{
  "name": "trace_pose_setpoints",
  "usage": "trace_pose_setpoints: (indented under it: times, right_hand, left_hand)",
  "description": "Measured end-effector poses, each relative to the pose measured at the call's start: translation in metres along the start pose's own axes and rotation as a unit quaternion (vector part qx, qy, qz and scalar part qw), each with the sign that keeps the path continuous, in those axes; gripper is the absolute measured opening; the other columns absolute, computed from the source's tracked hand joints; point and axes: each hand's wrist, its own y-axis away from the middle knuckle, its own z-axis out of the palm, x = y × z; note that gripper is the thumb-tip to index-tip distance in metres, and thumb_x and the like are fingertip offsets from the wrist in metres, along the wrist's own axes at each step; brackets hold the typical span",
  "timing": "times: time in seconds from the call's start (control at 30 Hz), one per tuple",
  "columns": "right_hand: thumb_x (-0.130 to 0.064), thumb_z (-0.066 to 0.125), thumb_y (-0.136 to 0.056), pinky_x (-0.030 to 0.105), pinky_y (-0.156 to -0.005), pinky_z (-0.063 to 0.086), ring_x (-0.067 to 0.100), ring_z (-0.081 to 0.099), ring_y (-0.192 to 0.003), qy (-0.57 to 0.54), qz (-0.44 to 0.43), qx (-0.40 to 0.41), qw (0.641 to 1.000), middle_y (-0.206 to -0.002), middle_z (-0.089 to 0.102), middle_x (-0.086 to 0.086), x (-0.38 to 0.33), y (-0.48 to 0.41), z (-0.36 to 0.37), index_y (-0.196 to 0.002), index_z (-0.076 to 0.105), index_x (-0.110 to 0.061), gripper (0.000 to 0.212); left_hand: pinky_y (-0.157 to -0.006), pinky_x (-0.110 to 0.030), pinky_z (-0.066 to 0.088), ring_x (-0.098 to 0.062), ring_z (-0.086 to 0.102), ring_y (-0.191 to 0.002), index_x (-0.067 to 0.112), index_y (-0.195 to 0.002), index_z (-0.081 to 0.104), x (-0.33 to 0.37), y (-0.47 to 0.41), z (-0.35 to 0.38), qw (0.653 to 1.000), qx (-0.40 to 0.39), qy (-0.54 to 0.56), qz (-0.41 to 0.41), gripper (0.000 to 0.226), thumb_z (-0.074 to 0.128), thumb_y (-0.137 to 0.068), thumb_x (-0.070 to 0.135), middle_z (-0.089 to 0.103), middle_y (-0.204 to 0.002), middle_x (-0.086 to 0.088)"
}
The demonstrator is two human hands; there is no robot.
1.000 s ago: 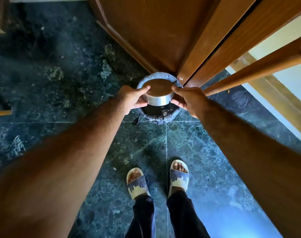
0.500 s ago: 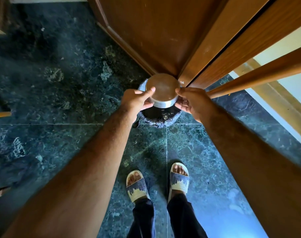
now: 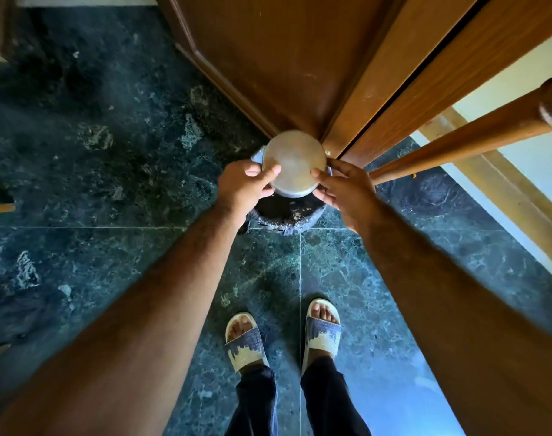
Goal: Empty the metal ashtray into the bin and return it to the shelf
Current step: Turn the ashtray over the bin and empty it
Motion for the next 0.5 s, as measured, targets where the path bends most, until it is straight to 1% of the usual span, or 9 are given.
trace_pose_setpoints:
  times: [0.07,0.1,0.13,0.17,0.23,0.3,0.4,0.47,0.5]
  right_hand:
    - [-0.013,0.078,-0.080,0.029,-0.080,0.059,0.029,0.067,-0.109,0.008,0.017,-0.005,1.000,-0.123,0.067,0.011,0.011,0.001,-0.006,-0.121,0.067,-0.014,0.043]
    - [-0.014,0.079,-0.078,0.028,-0.078,0.060,0.029,0.067,-0.109,-0.006,0.020,-0.001,1.000,-0.124,0.066,0.012,0.014,0.000,-0.007,-0.119,0.067,-0.016,0.043]
    - [-0.015,0.080,-0.077,0.027,-0.076,0.060,0.028,0.067,-0.109,-0.011,0.016,0.010,1.000,-0.125,0.066,0.011,0.015,0.000,-0.007,-0.117,0.069,-0.019,0.041]
    - [-0.016,0.081,-0.077,0.027,-0.075,0.060,0.027,0.067,-0.108,-0.011,0.016,0.013,1.000,-0.126,0.065,0.011,0.019,0.001,-0.006,-0.116,0.069,-0.022,0.041]
    - [-0.020,0.080,-0.078,0.030,-0.079,0.061,0.026,0.067,-0.108,-0.012,0.026,0.008,1.000,-0.127,0.066,0.011,0.025,0.005,-0.007,-0.118,0.068,-0.024,0.042]
    - [-0.019,0.078,-0.081,0.032,-0.083,0.060,0.026,0.067,-0.111,-0.039,0.030,-0.006,0.999,-0.124,0.069,0.009,0.027,0.011,-0.005,-0.112,0.069,-0.026,0.033]
    - [-0.015,0.075,-0.083,0.032,-0.082,0.061,0.023,0.068,-0.110,-0.066,0.003,-0.014,0.998,-0.119,0.072,0.007,0.020,0.013,-0.001,-0.102,0.070,-0.030,0.025]
    - [-0.013,0.073,-0.084,0.034,-0.085,0.060,0.022,0.069,-0.110,-0.068,-0.017,-0.022,0.997,-0.117,0.073,0.004,0.012,0.014,0.002,-0.107,0.070,-0.029,0.028]
    - [-0.012,0.073,-0.085,0.036,-0.088,0.060,0.022,0.068,-0.111,-0.045,-0.026,-0.020,0.998,-0.114,0.073,0.001,0.008,0.012,0.005,-0.113,0.070,-0.026,0.031]
  left_hand:
    - [-0.065,-0.023,0.061,-0.017,0.071,-0.074,-0.015,-0.081,0.061,-0.002,0.006,-0.001,1.000,-0.015,-0.013,-0.013,0.036,0.075,-0.083,0.018,0.069,-0.084,-0.018]
    - [-0.066,-0.024,0.061,-0.014,0.071,-0.071,-0.014,-0.078,0.061,-0.005,0.005,-0.001,1.000,-0.013,-0.011,-0.013,0.035,0.074,-0.084,0.018,0.069,-0.081,-0.016]
    - [-0.069,-0.025,0.062,-0.014,0.071,-0.072,-0.013,-0.080,0.062,-0.006,0.006,0.001,1.000,-0.012,-0.012,-0.008,0.034,0.075,-0.084,0.019,0.069,-0.080,-0.013]
    - [-0.070,-0.027,0.062,-0.015,0.072,-0.073,-0.013,-0.083,0.063,-0.008,0.007,0.000,1.000,-0.016,-0.016,-0.012,0.035,0.075,-0.083,0.020,0.069,-0.080,-0.012]
    - [-0.069,-0.026,0.062,-0.020,0.074,-0.078,-0.008,-0.079,0.064,-0.010,0.009,-0.002,0.999,-0.025,-0.025,-0.022,0.032,0.075,-0.083,0.022,0.070,-0.082,-0.014]
    - [-0.069,-0.026,0.061,-0.020,0.074,-0.079,-0.002,-0.074,0.063,-0.009,0.010,-0.003,0.999,-0.029,-0.022,-0.015,0.030,0.075,-0.083,0.023,0.071,-0.084,-0.013]
    - [-0.070,-0.026,0.061,-0.014,0.073,-0.077,-0.005,-0.079,0.064,-0.004,0.012,-0.007,1.000,-0.006,-0.004,0.005,0.032,0.075,-0.083,0.025,0.070,-0.083,-0.006]
    - [-0.072,-0.028,0.062,-0.012,0.073,-0.076,-0.010,-0.086,0.065,-0.002,0.014,-0.005,0.999,0.016,0.002,0.030,0.038,0.074,-0.084,0.027,0.069,-0.082,-0.002]
    - [-0.074,-0.031,0.062,-0.013,0.074,-0.076,-0.009,-0.083,0.065,-0.003,0.013,-0.003,1.000,0.021,-0.005,0.021,0.036,0.073,-0.084,0.026,0.069,-0.082,-0.002]
